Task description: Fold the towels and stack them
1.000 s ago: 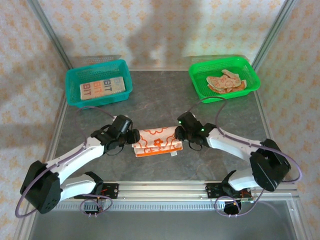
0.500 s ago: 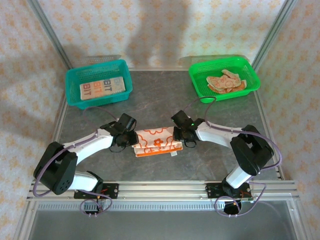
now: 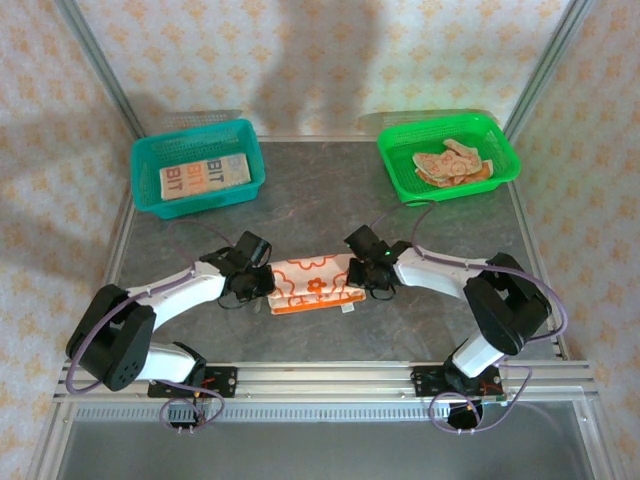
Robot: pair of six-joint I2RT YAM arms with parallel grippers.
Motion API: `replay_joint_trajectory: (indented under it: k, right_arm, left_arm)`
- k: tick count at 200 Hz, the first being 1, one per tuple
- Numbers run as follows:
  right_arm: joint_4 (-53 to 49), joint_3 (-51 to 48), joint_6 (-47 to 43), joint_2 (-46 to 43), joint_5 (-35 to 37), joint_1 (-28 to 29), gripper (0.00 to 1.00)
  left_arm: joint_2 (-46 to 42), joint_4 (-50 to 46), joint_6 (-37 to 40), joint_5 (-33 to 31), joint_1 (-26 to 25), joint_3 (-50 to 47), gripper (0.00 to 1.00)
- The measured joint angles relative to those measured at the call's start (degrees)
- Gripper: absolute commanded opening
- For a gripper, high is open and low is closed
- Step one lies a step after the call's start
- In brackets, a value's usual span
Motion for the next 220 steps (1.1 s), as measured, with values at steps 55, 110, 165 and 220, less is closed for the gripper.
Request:
replay_joint_trajectory:
  k: [55, 110, 165, 220]
  right_arm:
    - [-4.15, 2.58, -0.94, -3.67, 0.96, 0.0, 0.0]
    - [-8.72, 6.1, -3.34, -4.98, 1.84, -0.02, 0.0]
    - [-12.44, 6.93, -4.68, -7.67, 1.84, -0.07, 0.0]
    - [-12.35, 5.6, -4.76, -6.99, 0.2, -0.26, 0.0]
  left_arm:
    - [-6.62, -3.23, -1.33, 0.02, -0.04, 0.92, 0.0]
    - [-12.74, -7.39, -5.2, 0.48, -1.36, 2.32, 0.0]
    - [-14.78, -9.09, -9.14, 1.77, -3.74, 2.32, 0.0]
    - [-15.06, -9.16, -12.39, 1.95, -6.16, -1.14, 0.0]
